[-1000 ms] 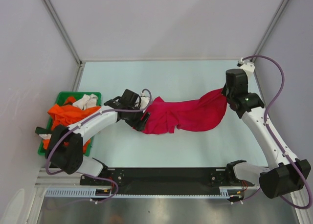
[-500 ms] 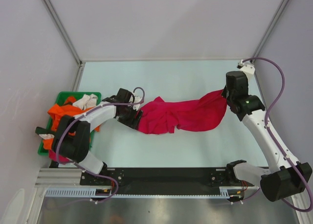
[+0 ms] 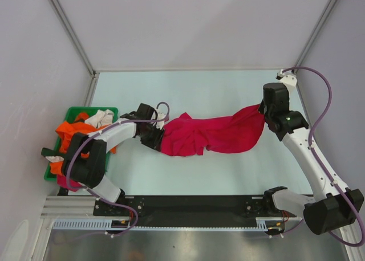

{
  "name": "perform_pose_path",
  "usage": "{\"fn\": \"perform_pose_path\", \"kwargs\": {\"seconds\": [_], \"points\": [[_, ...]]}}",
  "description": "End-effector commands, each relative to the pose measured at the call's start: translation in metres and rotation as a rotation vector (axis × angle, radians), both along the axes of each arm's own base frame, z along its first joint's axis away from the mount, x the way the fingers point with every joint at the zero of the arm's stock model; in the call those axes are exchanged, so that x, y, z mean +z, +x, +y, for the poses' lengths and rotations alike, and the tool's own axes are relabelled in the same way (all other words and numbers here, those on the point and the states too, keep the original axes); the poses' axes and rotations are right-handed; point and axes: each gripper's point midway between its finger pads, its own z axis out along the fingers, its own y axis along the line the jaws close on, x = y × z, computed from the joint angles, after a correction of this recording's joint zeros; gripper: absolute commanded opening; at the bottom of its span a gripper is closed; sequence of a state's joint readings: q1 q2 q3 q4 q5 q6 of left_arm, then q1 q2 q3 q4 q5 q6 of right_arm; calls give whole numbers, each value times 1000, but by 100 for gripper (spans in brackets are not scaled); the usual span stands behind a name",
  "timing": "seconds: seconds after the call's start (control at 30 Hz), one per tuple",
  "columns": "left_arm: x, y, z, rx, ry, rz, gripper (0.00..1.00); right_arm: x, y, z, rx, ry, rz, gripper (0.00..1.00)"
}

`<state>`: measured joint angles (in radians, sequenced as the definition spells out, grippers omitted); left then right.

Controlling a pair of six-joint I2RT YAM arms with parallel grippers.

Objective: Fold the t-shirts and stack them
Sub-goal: Flatten out the tshirt

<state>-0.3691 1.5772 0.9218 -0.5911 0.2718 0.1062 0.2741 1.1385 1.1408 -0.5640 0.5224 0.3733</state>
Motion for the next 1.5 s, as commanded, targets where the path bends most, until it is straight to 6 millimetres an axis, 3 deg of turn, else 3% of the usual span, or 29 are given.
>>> {"fn": "perform_pose_path", "kwargs": {"seconds": [0.0,0.23,0.33,0.47,0.73,0.83,0.97,1.1,1.47], "points": [[6,3,-11,-32,-47,0,40,7,6,3,-4,9,-38,0],[6,4,-10,-30,-42,-4,32,5,5,3,-1,5,-34,0],[8,5,-11,-29,-44,-9,23,5,4,3,1,5,-36,0],[13,8,-9,-26,-35,-36,0,4,4,2,-1,3,-34,0],[22,10,-5,-20,-28,-73,0,7,3,3,5,7,-47,0],[21,7,-4,-15,-23,-56,26,4,2,5,10,11,-40,0],[24,10,-1,-2,-15,-84,47,4,0,6,12,10,-43,0],[21,9,-1,3,-12,-76,51,4,0,7,16,12,-44,0],[2,6,-6,-5,-13,5,49,-1,-4,5,11,-3,-33,0]]}}
